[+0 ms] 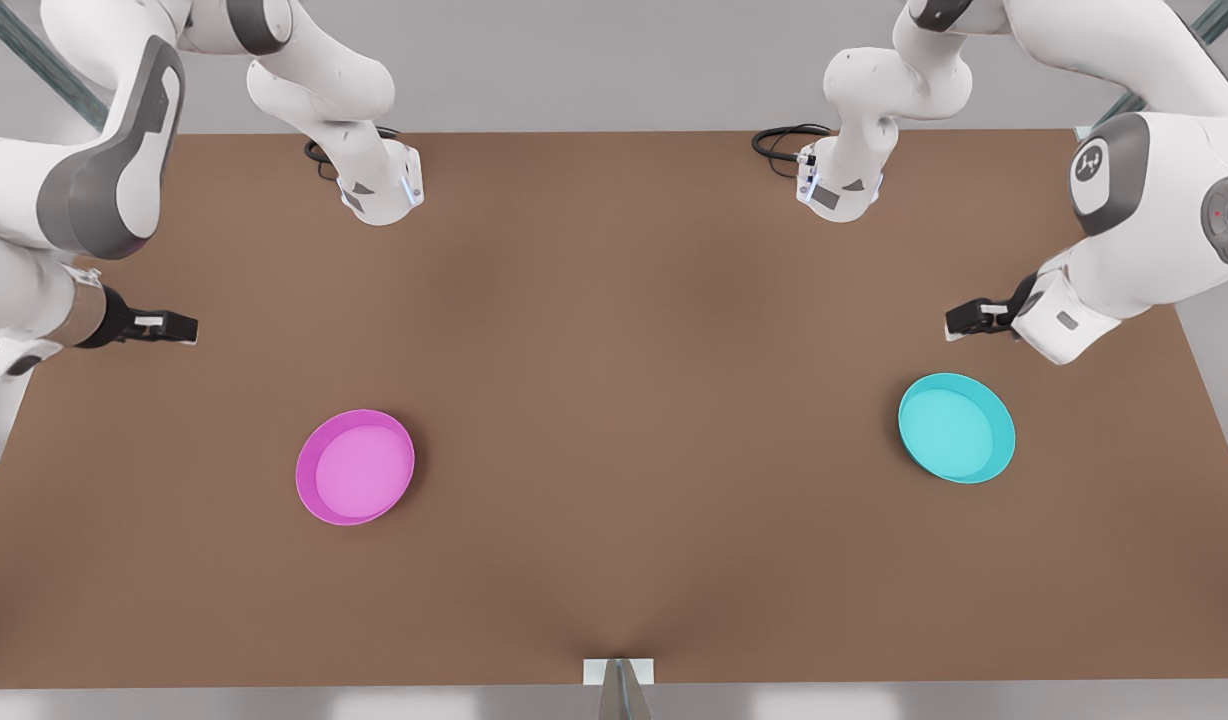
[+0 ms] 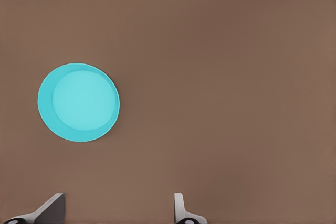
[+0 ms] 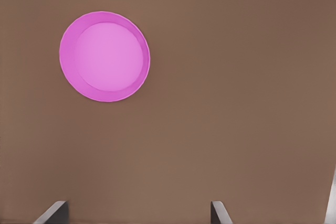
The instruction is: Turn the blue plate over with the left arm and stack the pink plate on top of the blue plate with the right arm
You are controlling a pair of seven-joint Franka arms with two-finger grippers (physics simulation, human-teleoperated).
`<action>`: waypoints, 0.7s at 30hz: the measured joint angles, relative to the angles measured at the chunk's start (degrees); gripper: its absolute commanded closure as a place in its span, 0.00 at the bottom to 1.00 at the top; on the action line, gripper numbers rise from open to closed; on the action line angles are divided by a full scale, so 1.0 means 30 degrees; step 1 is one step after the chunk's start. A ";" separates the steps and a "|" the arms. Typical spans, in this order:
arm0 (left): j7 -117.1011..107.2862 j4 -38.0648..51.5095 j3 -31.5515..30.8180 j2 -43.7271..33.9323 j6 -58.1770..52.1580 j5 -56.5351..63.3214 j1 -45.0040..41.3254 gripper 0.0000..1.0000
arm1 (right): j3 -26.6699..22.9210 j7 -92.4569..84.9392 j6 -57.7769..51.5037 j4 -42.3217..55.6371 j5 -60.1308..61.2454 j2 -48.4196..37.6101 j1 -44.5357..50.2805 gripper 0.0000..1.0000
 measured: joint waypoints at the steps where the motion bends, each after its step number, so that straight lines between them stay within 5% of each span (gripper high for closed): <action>1: -0.0042 -0.0003 0.0025 -0.0007 0.0014 0.0001 -0.0021 0.00 | 0.0037 -0.0044 0.0042 0.0004 0.0010 0.0041 -0.0035 0.00; 4: -0.0132 -0.0864 0.0787 0.0350 0.0484 -0.0037 -0.0043 0.00 | 0.0080 -0.0161 0.0129 -0.0006 0.0038 0.0094 -0.0074 0.00; 9: 0.2284 -0.3422 0.1777 0.4603 0.4160 -0.2527 0.6259 0.00 | 0.0132 -0.0323 0.0208 0.0015 0.0063 0.0503 -0.0040 0.00; 21: 1.0470 -0.6515 0.3640 0.7583 0.9929 -0.6887 0.7432 0.00 | 0.0105 -0.0586 0.0231 0.0019 0.0106 0.1107 -0.0318 0.00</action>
